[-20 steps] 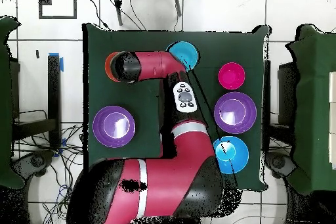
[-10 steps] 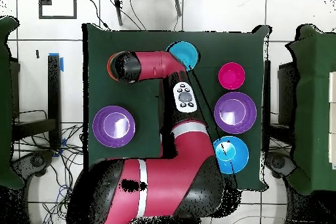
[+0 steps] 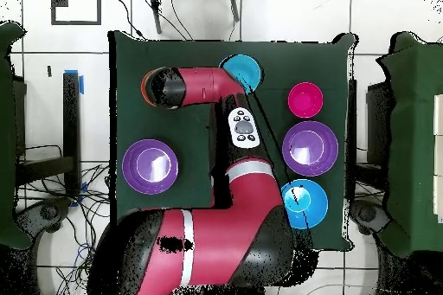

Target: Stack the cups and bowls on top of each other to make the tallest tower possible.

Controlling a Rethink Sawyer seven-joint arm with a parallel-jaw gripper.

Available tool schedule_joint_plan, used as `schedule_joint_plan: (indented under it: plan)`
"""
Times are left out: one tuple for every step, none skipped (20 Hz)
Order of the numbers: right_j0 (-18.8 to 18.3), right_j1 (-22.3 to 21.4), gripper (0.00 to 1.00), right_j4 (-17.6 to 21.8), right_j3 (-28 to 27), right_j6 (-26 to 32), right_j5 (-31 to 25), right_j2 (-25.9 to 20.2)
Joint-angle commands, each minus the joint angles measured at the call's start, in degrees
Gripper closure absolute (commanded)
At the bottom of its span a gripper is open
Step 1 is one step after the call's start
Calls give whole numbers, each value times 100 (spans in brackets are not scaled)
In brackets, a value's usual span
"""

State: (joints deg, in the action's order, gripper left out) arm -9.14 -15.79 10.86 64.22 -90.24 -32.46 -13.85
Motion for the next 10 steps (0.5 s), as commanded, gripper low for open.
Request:
schedule_joint_plan:
  plan:
    - [162,212,0,214,-191,-373,42,8]
    - [165,211,0,226,-195,-370,54,15]
    - [169,211,0,238,-199,-367,67,23]
    - [172,208,0,227,-180,-401,48,42]
    - [188,215,0,230,-193,-421,40,62]
    - [197,221,0,236,-209,-430,44,78]
    - [206,226,0,243,-224,-439,47,94]
    - [211,230,0,245,-231,-444,51,106]
    - [216,235,0,238,-240,-439,47,110]
    - [222,240,100,232,-248,-434,44,114]
